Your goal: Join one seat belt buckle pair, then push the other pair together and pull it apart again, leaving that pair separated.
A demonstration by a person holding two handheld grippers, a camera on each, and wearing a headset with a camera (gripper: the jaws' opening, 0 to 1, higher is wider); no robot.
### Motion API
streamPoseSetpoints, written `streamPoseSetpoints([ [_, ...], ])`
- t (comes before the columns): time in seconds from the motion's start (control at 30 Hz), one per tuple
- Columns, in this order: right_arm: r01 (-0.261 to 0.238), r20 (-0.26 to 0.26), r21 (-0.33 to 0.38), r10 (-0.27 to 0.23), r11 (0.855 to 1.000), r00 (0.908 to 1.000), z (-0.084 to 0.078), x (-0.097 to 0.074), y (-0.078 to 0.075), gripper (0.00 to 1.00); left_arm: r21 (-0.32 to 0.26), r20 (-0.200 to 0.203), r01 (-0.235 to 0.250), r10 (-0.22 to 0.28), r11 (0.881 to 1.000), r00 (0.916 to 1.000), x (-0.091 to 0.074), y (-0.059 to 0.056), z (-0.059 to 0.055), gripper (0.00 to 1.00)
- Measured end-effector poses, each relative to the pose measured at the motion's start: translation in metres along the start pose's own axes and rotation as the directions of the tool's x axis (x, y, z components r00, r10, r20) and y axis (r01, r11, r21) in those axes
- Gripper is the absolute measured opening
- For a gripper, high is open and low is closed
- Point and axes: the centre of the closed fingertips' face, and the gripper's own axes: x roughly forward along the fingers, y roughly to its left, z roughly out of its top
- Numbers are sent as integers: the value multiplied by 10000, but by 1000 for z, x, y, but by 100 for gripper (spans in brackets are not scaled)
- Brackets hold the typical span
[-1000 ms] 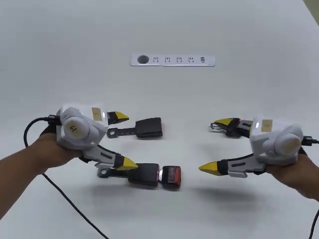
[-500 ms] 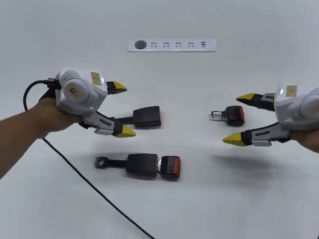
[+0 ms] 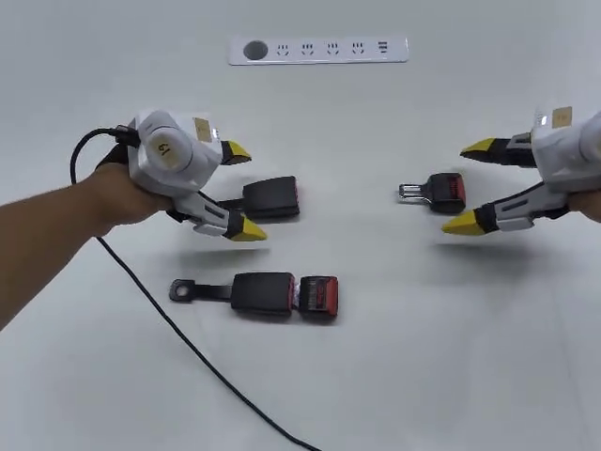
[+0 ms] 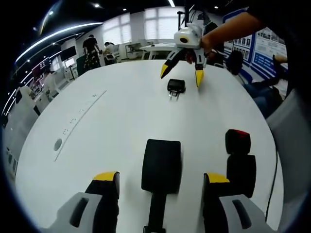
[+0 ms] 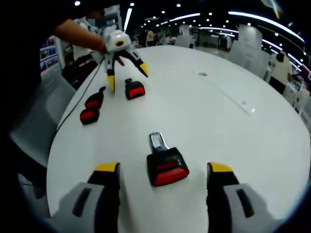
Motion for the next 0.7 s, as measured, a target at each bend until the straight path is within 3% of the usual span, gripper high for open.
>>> streamPoseSetpoints([
  [0.23,-521,-331,-242,513,9983,9981,-8,7,0,66,-58,-64,121,-121,9999,9999,12,3,-6,65],
  [0.33,-712,-528,-443,688,9965,9962,-11,11,1,64,112,-221,342,-339,9994,9992,18,-2,-11,63],
  [0.53,-945,-457,-766,912,9926,9948,-7,12,0,55,272,223,607,-614,9978,9979,19,-4,-3,61],
  [0.63,-1064,-566,-1029,1010,9890,9933,-8,12,2,52,429,318,759,-773,9962,9965,19,-5,1,56],
  [0.7,-1085,-615,-1127,1021,9877,9929,-8,12,3,46,287,162,760,-765,9967,9969,18,-3,-3,51],
])
